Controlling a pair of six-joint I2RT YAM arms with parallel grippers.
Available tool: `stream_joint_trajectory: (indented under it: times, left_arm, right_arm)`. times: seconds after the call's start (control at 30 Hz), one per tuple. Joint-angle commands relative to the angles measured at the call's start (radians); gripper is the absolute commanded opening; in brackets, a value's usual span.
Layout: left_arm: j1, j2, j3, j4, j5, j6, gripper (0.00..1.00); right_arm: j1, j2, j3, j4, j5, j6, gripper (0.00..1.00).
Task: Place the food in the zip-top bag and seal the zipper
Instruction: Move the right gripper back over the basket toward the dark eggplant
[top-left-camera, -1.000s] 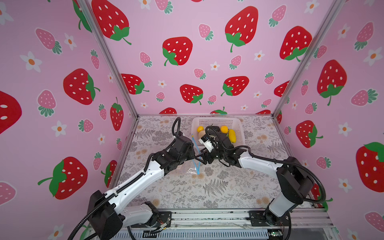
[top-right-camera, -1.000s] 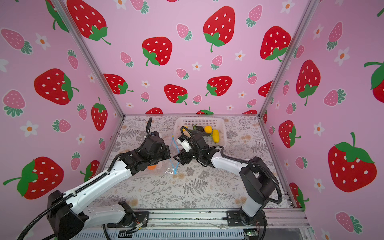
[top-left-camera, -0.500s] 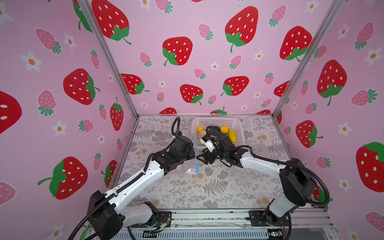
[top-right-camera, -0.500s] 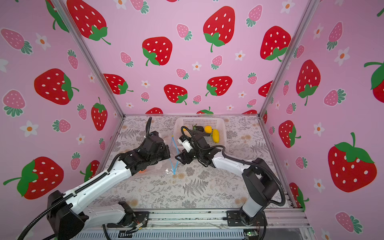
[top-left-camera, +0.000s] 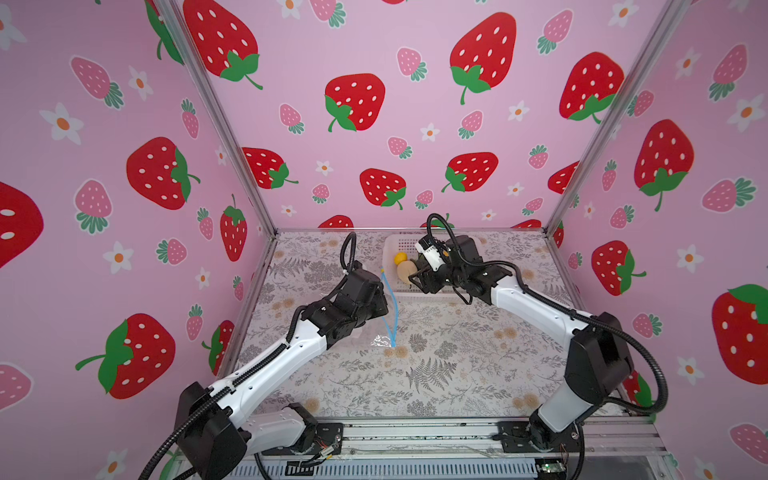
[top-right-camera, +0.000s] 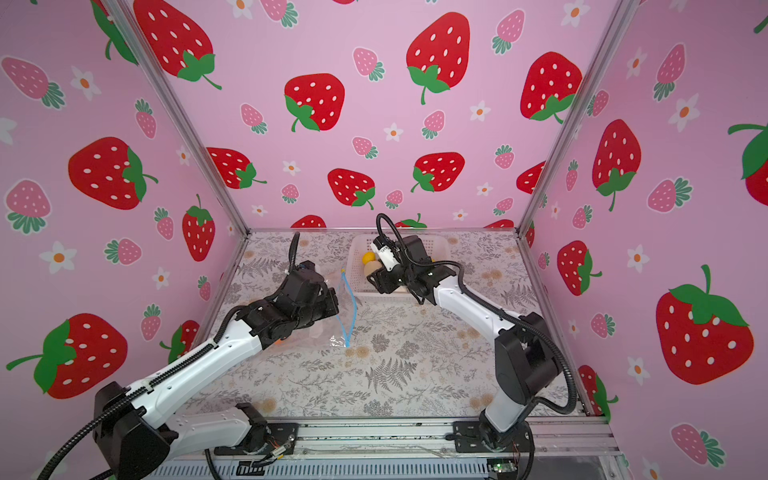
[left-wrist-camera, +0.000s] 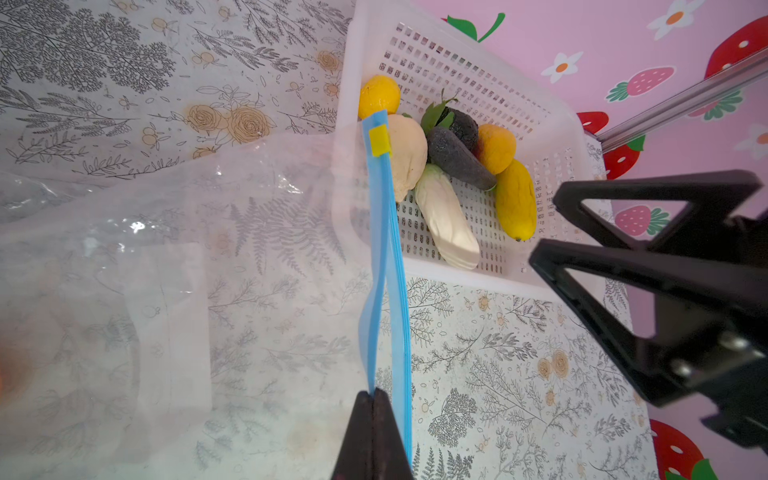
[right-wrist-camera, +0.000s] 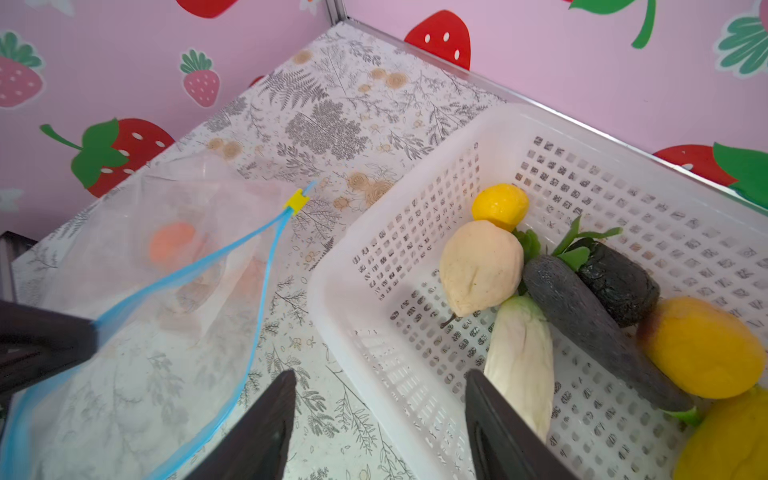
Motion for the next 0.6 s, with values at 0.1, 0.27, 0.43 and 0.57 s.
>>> stream_joint_trajectory:
  times: [0.1, 0.27, 0.43, 0.57]
  left_arm:
    - [0.006, 0.007, 0.021, 0.042, 0.022, 0.012, 0.0]
    - [0.007, 0.012, 0.023, 0.046, 0.027, 0.015, 0.0]
    - [0.008, 0.02, 0.028, 0.05, 0.03, 0.018, 0.0]
    - [0.01, 0.023, 0.03, 0.048, 0.034, 0.019, 0.0]
  right_arm:
    - [-0.031, 0.127, 0.144, -0.185, 0.163, -0.091, 0.64]
    - [-0.046, 0.225, 0.238, -0.266, 0.232, -0.103, 0.63]
    - [-0.054, 0.325, 0.307, -0.327, 0.275, -0.088, 0.61]
    - [-0.061, 0.387, 0.37, -0.365, 0.314, -0.104, 0.59]
